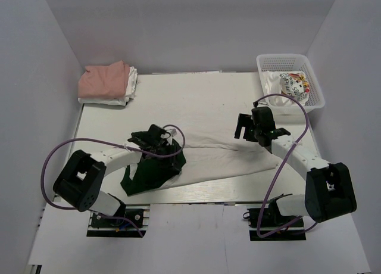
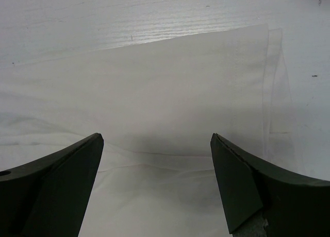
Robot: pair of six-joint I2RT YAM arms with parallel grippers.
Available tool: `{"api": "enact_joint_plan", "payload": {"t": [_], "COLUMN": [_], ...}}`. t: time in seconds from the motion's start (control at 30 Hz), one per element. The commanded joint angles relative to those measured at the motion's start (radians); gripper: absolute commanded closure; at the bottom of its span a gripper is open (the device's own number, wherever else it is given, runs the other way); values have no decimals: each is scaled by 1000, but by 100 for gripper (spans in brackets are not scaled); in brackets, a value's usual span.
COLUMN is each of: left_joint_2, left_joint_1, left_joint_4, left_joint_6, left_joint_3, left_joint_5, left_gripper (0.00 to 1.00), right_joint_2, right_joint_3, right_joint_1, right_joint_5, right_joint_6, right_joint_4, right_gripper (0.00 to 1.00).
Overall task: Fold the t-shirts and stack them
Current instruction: Fold the other side of the tshirt into a rectangle
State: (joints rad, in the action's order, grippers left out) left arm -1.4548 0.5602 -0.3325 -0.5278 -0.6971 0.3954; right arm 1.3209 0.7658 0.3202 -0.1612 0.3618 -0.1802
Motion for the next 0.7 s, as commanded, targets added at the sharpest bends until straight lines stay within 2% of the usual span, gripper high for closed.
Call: {"api": "enact_joint_plan", "payload": {"t": [0.0, 0.07, 0.2, 0.27, 0.3, 0.4, 0.47, 0.57, 0.6, 0.67], "left_joint_2": [62, 82, 53, -5, -24, -62, -43, 36, 101, 158], "left_joint_1": [67, 114, 188, 219, 248, 308, 329, 330, 320, 305], "left_joint_4": [-43, -65, -95, -106, -120, -129, -161, -267, -283, -341], "left_joint_6": [11, -5, -14, 0, 17, 66, 97, 78, 63, -10], "left_joint_3": [-65, -88, -134, -162, -194, -252, -301, -349, -349, -302], "left_joint_5": [129, 116, 129, 138, 152, 212, 215, -33, -211, -399], "left_gripper": [56, 56, 33, 26, 15, 0, 0, 0, 0, 0], "right_joint_2": [-34, -31, -20, -12, -9, -6, -3, -3, -5, -6], "right_joint_3": [-8, -14, -17, -11, -8, -11, -10, -10, -8, -10], "right_joint_1": [-4, -6, -6, -4, -7, -4, -3, -1, -3, -4], "right_joint_5": [-21, -21, -17, -18, -18, -15, -9, -8, -8, -4], "right_joint_6": [-11, -4, -12, -15, -20, -32, -37, -44, -46, -49], "right_joint_4": [8, 5, -1, -7, -11, -10, -7, -8, -7, -15], "right_gripper": [10, 10, 10, 10, 10, 10, 10, 10, 10, 10]}}
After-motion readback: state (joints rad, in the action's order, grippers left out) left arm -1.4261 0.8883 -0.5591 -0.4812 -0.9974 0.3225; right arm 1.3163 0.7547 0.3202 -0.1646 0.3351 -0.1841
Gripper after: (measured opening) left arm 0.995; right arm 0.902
